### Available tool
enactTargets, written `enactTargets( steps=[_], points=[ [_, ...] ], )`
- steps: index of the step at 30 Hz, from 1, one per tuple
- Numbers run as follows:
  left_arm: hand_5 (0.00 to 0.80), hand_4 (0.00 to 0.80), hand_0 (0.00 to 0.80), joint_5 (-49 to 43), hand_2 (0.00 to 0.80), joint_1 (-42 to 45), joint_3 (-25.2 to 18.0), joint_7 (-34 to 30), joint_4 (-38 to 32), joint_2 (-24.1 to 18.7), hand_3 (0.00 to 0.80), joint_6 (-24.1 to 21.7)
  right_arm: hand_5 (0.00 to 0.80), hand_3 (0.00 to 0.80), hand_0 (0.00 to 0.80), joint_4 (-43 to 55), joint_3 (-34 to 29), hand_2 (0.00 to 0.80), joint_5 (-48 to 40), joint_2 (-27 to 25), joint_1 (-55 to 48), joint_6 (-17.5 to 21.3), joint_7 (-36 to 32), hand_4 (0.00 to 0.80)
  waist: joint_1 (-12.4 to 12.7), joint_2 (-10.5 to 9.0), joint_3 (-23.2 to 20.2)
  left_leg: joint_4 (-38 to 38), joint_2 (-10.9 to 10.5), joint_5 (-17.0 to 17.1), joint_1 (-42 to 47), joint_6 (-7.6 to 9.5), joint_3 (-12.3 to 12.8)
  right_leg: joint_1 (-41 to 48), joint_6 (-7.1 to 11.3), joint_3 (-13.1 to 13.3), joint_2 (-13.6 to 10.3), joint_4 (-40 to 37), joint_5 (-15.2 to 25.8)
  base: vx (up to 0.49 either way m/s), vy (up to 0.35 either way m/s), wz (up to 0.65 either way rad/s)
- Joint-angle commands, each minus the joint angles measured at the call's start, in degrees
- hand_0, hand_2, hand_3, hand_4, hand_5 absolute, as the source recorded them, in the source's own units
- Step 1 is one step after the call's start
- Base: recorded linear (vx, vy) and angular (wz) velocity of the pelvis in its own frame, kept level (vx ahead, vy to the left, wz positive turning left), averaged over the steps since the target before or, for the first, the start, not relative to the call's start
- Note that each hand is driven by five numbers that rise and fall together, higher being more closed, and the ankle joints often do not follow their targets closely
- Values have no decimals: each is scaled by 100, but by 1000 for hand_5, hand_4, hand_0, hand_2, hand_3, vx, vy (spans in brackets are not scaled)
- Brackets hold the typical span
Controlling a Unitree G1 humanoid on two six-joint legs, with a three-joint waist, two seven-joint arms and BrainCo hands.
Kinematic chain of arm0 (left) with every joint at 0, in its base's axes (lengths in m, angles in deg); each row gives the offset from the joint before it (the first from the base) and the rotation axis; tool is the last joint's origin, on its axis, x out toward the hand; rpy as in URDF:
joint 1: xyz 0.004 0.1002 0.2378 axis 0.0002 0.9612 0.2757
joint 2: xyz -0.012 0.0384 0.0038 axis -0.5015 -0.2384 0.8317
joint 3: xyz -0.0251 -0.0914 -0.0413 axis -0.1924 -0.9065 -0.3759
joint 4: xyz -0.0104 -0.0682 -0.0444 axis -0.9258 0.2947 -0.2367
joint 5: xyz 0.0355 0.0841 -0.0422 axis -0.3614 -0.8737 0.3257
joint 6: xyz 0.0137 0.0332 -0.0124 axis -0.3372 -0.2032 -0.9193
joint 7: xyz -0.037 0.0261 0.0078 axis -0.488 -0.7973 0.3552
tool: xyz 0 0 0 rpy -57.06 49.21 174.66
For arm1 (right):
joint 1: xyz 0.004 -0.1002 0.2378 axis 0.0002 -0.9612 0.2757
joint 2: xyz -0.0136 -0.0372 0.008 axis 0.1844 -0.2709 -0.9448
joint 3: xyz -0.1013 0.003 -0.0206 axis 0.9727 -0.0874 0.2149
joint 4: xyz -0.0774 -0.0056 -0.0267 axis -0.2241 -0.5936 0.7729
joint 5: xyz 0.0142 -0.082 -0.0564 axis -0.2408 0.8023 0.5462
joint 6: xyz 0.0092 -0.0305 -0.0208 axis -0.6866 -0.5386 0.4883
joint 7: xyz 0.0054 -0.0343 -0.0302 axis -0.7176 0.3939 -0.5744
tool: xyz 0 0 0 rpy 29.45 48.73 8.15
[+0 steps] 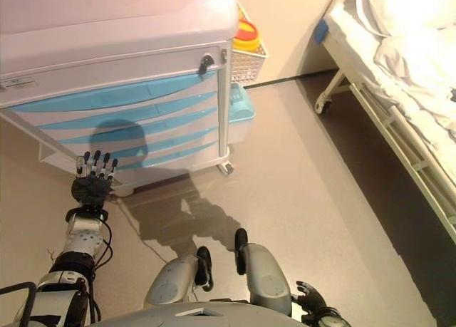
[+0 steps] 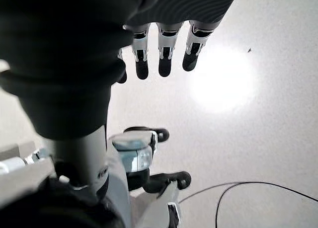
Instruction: Open the drawer and pick up the medicine
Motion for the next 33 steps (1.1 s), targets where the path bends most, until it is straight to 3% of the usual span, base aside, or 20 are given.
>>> enactTargets(
  steps=[1, 14, 20, 33],
  points=[
    [0, 0, 0, 23, 0, -169, -50, -2, 73, -36, 0, -106, 0, 0, 0, 249, 108, 0, 184, -192, -281, 410, 178, 0, -10, -11, -226, 65, -121, 799, -749, -122, -215, 281, 307, 84, -282, -335, 519, 8, -25, -16],
    [0, 0, 0, 313, 0, -702, 333, 509, -93, -43, 0, -229, 0, 0, 0, 2203, 847, 0, 235, -116, -242, 889, 1276, 0, -148, -273, 114, 225, -63, 590, -939, -72, -135, 74, 366, 98, -232, -336, 615, -39, -33, -9],
    [0, 0, 0, 583, 0, -726, 349, 542, -152, -52, 0, -387, 0, 0, 0, 2760, 1086, 0, 211, -197, -264, 1089, 1360, 0, -119, -440, 173, 301, -38, 561, -1054, -65, -138, 23, 419, 44, -208, -394, 698, -22, -46, 0],
    [0, 0, 0, 944, 0, -1016, 187, 91, -201, -634, 0, -481, 0, 0, 0, 3110, 1530, 0, -163, -214, -358, 955, 1219, 0, -10, -732, 272, 552, 25, 401, -1307, -34, -237, -84, 509, -19, -116, -456, 783, -2, -19, 0]
  ],
)
